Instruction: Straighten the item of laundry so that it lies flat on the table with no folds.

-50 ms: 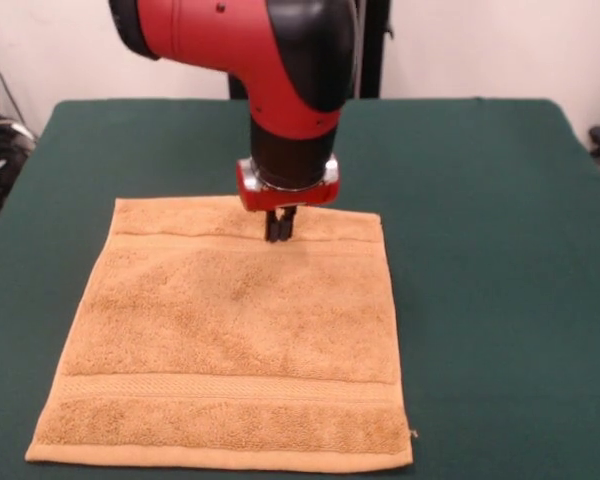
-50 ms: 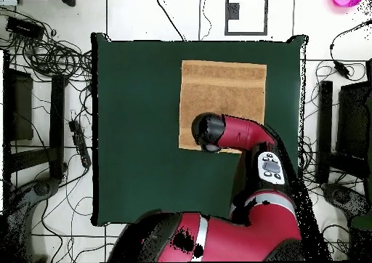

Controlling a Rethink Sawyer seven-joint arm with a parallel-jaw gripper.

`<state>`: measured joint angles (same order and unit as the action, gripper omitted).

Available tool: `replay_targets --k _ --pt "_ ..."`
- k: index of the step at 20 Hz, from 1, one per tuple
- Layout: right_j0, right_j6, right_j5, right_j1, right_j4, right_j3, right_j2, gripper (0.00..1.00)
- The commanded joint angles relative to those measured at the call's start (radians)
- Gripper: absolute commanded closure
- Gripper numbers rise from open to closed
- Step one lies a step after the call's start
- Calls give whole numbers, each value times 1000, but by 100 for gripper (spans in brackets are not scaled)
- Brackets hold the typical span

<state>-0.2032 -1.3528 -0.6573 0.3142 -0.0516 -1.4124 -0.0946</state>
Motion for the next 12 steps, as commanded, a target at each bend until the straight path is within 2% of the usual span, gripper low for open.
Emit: replay_targets --k 1,5,7,9,12 --pt "-45 -176 -20 -184 53 96 76 100" --pt "-86 -137 -22 -194 88 79 119 100" --pt "-100 -122 -65 -186 105 66 135 100" --pt "-97 -130 -115 -175 114 57 129 100" --pt "-65 -177 -256 -177 115 85 83 100"
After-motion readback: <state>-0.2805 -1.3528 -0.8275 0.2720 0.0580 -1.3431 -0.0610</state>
